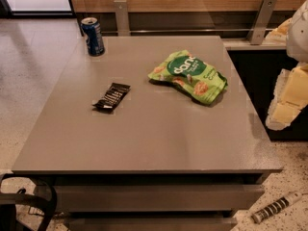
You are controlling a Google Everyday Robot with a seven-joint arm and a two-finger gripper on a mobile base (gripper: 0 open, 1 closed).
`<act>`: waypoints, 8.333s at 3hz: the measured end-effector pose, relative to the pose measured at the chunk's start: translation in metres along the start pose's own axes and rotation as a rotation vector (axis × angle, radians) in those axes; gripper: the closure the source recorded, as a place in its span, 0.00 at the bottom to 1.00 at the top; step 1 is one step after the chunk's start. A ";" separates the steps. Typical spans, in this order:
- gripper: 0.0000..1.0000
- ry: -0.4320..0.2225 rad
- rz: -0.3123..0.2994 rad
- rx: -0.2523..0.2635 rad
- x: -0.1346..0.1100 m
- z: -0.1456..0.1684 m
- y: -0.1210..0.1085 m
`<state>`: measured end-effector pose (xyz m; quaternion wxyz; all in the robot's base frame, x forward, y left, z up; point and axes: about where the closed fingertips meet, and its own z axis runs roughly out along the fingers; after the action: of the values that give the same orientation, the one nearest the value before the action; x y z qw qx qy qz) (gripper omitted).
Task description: Pick pepsi can
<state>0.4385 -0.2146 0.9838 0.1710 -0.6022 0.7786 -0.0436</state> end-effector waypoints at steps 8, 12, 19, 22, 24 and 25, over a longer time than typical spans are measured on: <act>0.00 -0.858 0.142 0.290 -0.201 0.050 -0.150; 0.00 -1.149 0.326 0.220 -0.328 0.163 -0.274; 0.00 -1.180 0.333 -0.028 -0.455 0.273 -0.271; 0.49 -1.199 0.324 -0.065 -0.475 0.287 -0.260; 0.96 -1.199 0.321 -0.073 -0.480 0.289 -0.256; 1.00 -1.199 0.320 -0.076 -0.482 0.290 -0.255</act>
Offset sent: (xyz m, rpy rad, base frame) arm 0.0586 0.0131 0.0090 0.1695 -0.1443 -0.0573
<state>0.8702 0.2152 0.8850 0.5615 -0.4035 0.6286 0.3560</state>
